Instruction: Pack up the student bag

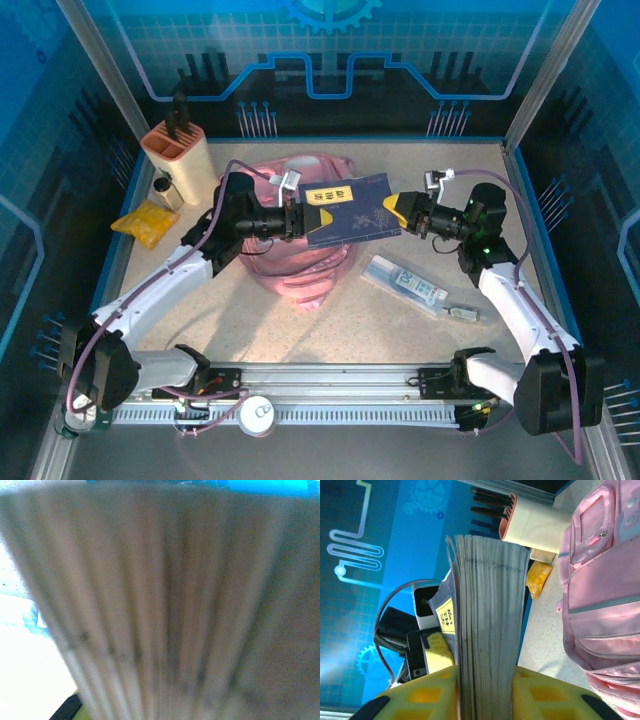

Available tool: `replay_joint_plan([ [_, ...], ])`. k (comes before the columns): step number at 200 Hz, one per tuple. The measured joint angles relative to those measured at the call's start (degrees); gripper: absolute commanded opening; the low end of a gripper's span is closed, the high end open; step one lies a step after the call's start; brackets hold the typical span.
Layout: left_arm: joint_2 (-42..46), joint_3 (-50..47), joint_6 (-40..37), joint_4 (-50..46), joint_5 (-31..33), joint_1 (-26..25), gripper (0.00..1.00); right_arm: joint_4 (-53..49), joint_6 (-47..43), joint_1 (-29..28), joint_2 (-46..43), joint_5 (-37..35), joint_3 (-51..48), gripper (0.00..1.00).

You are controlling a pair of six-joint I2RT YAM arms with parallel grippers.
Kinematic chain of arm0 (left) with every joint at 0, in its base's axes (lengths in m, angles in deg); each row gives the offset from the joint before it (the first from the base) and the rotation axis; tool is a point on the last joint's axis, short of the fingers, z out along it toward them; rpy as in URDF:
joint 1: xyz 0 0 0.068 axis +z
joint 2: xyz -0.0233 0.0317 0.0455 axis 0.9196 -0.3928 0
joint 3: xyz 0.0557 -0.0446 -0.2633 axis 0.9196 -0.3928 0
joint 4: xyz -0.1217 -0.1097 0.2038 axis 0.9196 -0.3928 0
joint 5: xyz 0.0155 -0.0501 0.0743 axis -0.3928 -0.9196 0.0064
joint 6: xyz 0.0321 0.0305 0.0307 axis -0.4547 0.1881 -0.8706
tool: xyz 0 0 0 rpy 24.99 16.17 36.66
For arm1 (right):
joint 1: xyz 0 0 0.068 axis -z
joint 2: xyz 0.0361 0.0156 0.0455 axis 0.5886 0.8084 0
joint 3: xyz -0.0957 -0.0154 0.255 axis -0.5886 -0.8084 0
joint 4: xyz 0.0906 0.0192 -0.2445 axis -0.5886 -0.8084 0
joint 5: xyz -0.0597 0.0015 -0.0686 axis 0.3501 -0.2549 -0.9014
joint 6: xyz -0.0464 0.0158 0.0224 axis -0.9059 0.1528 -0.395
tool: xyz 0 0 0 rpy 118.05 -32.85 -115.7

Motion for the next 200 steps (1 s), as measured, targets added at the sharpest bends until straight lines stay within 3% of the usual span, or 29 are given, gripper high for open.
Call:
replay_joint_plan([
  [50, -1.5, 0.4, -0.1, 0.0, -0.2, -0.1, 0.08, 0.6, 0.2, 0.5, 0.0, 0.0, -0.3, 0.0],
  [99, -2.1, 1.5, -2.0, -1.3, 0.1, -0.7, 0.56, 0.0, -0.4, 1.5, -1.0, 0.3, -0.4, 0.0],
  [122, -2.1, 3.2, -5.0, -5.6, 1.7, -0.7, 0.69, -0.7, -0.7, 3.5, -1.7, 0.7, -0.4, 0.0],
  [161, -1.0, 6.1, -16.3, -17.3, 12.3, -0.7, 0.73, -6.3, -3.8, 9.1, -4.5, 0.5, -1.1, 0.0],
  [200, -3.6, 7.6, -30.2, -30.0, 30.6, -3.4, 0.74, -16.3, -10.3, 14.9, -9.4, -1.5, -3.8, 0.0],
])
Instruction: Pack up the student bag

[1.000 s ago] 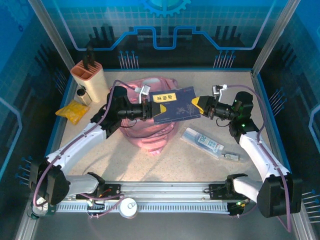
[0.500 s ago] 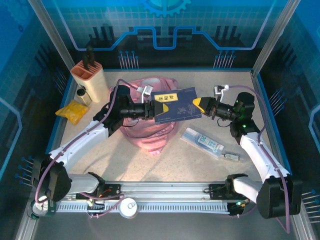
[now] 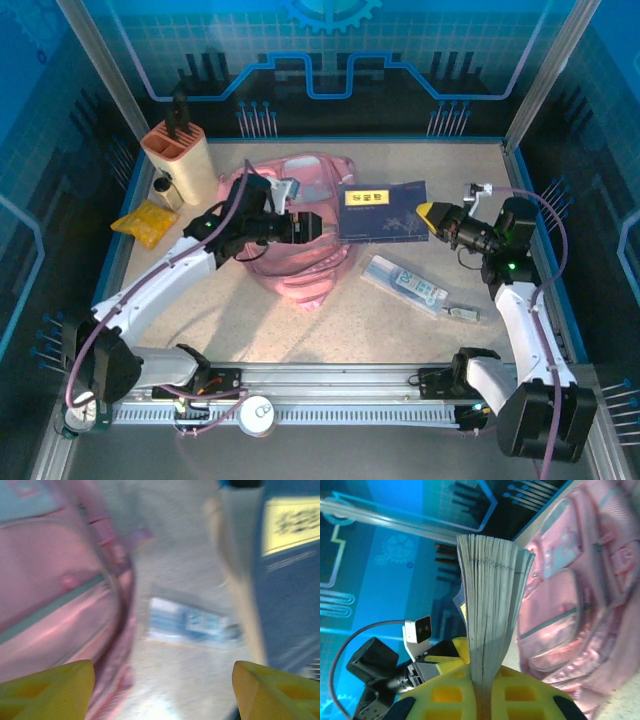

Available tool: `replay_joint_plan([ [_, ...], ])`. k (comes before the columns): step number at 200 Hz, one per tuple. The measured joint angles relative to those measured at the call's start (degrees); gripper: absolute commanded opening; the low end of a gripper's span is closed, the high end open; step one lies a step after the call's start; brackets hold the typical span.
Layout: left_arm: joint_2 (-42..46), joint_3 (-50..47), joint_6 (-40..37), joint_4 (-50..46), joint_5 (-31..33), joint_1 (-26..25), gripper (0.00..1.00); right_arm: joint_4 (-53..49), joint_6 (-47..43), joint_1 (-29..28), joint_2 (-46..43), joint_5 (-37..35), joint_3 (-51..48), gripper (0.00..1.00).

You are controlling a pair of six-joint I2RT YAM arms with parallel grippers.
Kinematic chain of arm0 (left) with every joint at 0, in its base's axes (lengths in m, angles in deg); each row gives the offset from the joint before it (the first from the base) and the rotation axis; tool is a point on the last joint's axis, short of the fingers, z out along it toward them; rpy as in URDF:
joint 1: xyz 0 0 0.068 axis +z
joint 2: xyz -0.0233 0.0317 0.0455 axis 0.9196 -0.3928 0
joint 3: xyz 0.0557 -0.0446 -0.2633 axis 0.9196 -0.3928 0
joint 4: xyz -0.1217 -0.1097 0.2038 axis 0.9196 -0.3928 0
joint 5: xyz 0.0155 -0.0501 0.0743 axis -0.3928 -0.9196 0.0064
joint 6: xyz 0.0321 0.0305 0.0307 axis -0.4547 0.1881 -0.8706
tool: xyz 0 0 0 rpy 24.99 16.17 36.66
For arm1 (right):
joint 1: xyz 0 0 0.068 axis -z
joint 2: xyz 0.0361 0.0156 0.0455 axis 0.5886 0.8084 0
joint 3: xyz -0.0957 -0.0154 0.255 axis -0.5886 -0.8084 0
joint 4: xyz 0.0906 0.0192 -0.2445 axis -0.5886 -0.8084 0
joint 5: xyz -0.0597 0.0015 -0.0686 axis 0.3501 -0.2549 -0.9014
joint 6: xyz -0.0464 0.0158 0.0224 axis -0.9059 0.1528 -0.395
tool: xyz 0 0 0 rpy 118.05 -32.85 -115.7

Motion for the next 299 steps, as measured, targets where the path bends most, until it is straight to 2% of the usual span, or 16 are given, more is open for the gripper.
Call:
replay_joint_plan([
  [39, -13.2, 5.1, -11.0, -8.4, 17.6, -6.8, 0.74, -5.4, -3.4, 5.4, -2.0, -0.5, -3.8, 0.0],
  [72, -22.2, 7.9, -18.6, -11.0, 29.7, -11.7, 0.74, -7.1, -4.0, 9.4, -2.2, -0.4, -6.6, 0.0],
  [105, -27.3, 9.4, -23.3, -10.7, 38.1, -12.8, 0.71, -7.4, -4.2, 11.1, -2.1, -0.2, -7.2, 0.0],
  [126, -29.7, 10.1, -25.2, -9.6, 42.7, -12.8, 0.63, -7.1, -4.2, 11.5, -2.2, -0.2, -7.6, 0.0],
  [149, -30.5, 10.1, -26.9, -8.1, 44.2, -13.0, 0.53, -7.0, -4.2, 11.6, -2.1, -0.1, -8.2, 0.0],
  [178, -31.3, 10.6, -28.1, -6.3, 44.9, -13.0, 0.27, -6.6, -4.0, 11.8, -2.1, 0.0, -8.3, 0.0],
  [216, -32.6, 13.2, -29.4, -6.3, 45.7, -12.9, 0.0, -6.8, -4.4, 11.8, -2.3, 0.2, -8.3, 0.0],
  [299, -31.1, 24.6, -26.0, -13.4, 44.9, -12.1, 0.0, -14.5, -11.7, 11.8, -2.8, 1.0, -8.0, 0.0],
])
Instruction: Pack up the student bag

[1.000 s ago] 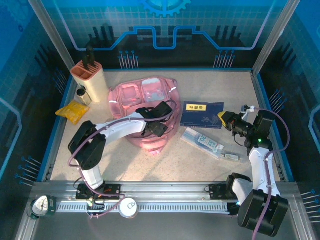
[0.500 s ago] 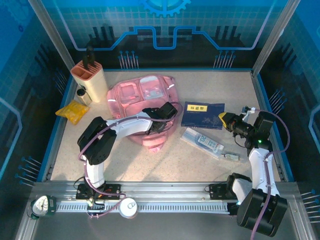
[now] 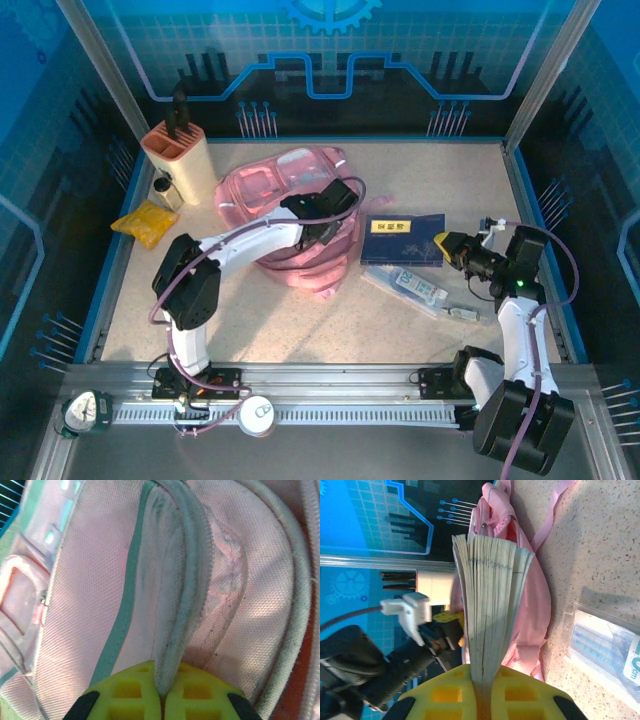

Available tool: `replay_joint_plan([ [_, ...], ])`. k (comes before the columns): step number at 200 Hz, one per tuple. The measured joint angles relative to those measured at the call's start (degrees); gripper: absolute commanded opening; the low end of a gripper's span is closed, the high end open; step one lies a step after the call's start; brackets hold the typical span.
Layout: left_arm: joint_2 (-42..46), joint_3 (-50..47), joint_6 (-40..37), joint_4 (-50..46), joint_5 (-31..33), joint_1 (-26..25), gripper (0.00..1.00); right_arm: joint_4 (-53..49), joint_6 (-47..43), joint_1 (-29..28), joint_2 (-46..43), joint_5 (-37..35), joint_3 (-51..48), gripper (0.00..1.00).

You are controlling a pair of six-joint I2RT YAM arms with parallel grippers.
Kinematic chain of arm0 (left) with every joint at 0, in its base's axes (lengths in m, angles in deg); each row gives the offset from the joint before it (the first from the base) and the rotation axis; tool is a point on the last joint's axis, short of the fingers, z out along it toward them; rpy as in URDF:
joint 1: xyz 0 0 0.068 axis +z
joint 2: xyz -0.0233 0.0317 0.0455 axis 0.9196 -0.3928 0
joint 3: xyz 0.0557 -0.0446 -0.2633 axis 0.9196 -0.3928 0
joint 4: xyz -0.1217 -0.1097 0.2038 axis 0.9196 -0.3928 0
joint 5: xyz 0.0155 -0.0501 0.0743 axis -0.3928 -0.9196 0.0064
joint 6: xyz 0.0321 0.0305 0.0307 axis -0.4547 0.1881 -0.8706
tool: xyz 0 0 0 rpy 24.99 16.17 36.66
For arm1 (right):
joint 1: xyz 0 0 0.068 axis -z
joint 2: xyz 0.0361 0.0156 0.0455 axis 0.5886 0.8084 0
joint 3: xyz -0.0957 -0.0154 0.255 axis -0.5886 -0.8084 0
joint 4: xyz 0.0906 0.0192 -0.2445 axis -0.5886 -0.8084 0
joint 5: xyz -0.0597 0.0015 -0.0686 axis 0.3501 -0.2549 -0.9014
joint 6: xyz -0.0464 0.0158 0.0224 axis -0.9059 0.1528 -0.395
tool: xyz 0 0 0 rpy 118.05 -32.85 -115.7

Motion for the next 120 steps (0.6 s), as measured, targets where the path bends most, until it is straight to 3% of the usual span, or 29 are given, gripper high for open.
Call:
replay_joint_plan([
  [32, 0.3, 6.8, 3.0, -4.3, -0.4, 1.0, 0.0, -1.1, -0.9, -2.9, 0.0, -0.5, 0.2, 0.0],
  [73, 0.3, 12.8, 6.4, -8.7, -1.7, 1.7, 0.0, 3.6, 2.4, -13.9, 0.0, -5.4, -0.1, 0.0],
  [120, 0.3, 17.6, 10.2, -12.9, -3.3, 2.1, 0.0, 15.5, 8.8, -25.3, 3.5, -18.5, -2.1, 0.0],
])
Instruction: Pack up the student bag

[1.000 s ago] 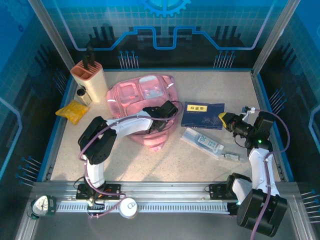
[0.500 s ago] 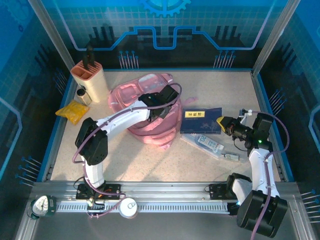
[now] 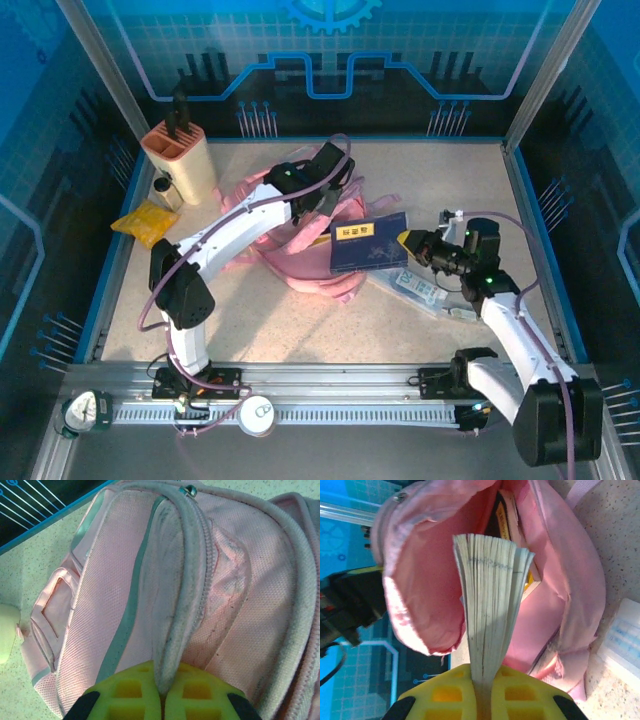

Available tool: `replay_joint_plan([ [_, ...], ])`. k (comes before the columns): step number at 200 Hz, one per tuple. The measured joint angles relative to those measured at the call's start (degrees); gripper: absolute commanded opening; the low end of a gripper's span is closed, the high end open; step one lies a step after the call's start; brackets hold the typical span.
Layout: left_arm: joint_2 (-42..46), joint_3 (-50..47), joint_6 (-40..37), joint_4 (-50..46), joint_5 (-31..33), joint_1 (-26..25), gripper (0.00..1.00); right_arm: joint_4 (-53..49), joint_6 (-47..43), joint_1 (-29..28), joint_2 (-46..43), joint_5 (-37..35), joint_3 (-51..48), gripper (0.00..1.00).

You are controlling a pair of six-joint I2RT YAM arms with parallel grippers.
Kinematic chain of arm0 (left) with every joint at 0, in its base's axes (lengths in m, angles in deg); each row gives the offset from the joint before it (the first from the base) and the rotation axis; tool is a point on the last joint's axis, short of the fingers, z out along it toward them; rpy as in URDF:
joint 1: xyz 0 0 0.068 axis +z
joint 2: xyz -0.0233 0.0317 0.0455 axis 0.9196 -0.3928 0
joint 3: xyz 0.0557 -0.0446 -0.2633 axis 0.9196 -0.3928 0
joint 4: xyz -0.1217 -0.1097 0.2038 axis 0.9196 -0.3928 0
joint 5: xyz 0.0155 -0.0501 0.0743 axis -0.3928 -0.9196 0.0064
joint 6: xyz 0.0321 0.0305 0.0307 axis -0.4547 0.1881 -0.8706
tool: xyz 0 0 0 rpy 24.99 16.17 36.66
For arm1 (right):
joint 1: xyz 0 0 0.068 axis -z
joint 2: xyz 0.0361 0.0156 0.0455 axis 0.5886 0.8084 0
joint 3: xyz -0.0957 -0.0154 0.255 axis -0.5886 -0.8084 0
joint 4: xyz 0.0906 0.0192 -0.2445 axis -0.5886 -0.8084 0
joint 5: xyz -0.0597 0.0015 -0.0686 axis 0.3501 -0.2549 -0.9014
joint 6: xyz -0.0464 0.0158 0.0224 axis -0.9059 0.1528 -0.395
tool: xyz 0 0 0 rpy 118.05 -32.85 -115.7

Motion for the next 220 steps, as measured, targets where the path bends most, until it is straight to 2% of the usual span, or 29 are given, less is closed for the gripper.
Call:
replay_joint_plan([
  [50, -0.6, 5.3, 3.2, -4.2, -1.7, 0.9, 0.0, 20.0, 5.9, -11.6, 14.9, -17.2, -1.0, 0.0],
  [106, -2.4, 8.5, 5.9, -6.4, -3.2, 0.8, 0.0, 39.6, 8.7, -18.4, 32.1, -30.4, 3.1, 0.0],
  [135, -2.5, 8.7, 6.9, -6.6, -3.6, 0.9, 0.0, 46.6, 8.4, -21.4, 40.3, -34.8, 7.7, 0.15],
  [170, -2.5, 8.7, 7.7, -6.6, -4.2, 1.2, 0.0, 47.9, 7.1, -23.9, 45.4, -36.7, 11.0, 0.34],
  [195, -2.5, 8.7, 7.8, -6.6, -4.7, 1.6, 0.0, 43.2, 4.9, -24.2, 44.3, -36.4, 10.9, 0.49],
  [220, -2.5, 8.7, 8.6, -6.5, -5.1, 1.9, 0.0, 33.4, 0.9, -24.3, 39.0, -35.7, 10.9, 0.56],
])
